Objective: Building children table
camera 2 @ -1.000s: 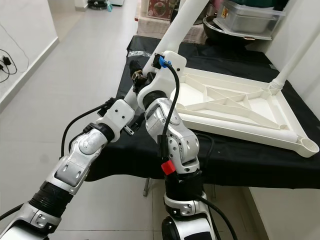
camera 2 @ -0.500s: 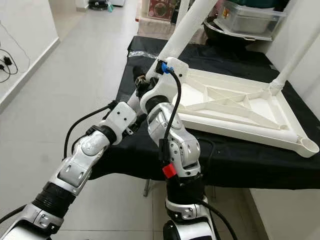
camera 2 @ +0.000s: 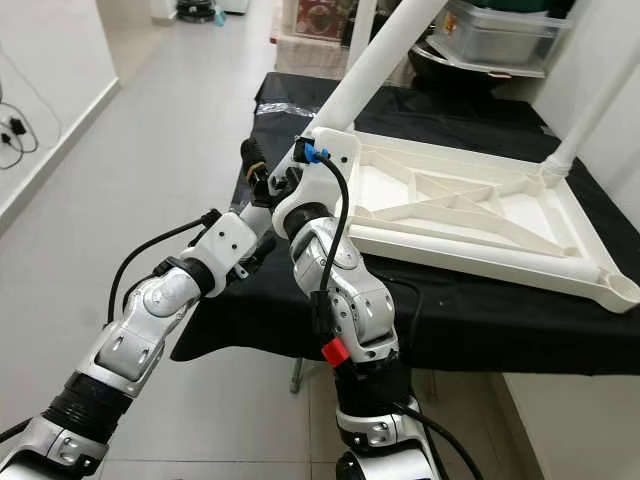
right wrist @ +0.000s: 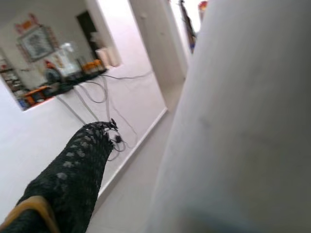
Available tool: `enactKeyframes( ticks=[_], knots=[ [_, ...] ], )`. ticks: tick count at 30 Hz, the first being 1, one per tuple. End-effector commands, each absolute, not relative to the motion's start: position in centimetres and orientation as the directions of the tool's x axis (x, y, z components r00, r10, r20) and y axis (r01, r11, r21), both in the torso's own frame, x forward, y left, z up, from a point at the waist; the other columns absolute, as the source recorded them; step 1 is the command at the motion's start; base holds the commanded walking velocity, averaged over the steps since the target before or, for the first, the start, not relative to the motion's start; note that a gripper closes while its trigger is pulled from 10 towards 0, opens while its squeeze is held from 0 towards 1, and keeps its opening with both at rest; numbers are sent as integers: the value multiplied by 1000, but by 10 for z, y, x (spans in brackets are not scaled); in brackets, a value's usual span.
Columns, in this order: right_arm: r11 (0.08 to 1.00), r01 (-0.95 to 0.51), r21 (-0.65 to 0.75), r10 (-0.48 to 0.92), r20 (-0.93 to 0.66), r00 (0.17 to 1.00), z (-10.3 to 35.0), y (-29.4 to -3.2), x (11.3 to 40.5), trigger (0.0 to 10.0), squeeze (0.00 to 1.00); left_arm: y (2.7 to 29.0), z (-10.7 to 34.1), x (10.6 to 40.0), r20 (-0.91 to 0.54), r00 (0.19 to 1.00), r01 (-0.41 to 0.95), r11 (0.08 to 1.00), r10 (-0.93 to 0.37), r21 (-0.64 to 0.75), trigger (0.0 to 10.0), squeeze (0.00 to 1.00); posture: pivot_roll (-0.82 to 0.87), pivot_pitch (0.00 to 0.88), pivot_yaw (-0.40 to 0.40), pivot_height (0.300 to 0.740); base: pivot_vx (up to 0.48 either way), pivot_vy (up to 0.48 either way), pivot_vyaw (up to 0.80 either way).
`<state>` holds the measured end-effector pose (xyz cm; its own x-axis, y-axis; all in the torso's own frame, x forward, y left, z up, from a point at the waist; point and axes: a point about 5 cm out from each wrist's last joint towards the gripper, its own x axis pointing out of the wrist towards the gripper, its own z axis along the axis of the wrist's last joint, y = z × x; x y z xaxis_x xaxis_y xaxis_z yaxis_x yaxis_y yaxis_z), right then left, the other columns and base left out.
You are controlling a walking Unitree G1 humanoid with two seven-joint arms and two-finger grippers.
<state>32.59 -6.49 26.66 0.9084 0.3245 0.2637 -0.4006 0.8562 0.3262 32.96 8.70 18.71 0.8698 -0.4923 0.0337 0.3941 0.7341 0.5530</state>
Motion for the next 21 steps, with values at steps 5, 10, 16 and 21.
enactKeyframes(
  ticks=[5,10,16,21],
  knots=[
    [840,-449,305,368,288,884,260,-73,327,10000,0,95,186,322,8,848,434,704,-529,563,10000,0,85,92,-79,740,0,0,0],
    [762,-564,318,474,321,820,254,-75,329,10000,0,99,189,312,-17,805,522,694,-593,497,10000,0,96,100,-76,740,0,0,0],
    [614,-718,329,621,359,696,253,-73,327,10000,0,106,193,302,-47,754,608,669,-655,427,10000,0,104,104,-72,740,0,0,0],
    [523,-796,306,701,377,605,253,-69,322,10000,0,106,188,294,-94,703,686,636,-705,354,10000,0,108,108,-68,740,0,0,0]
  ],
)
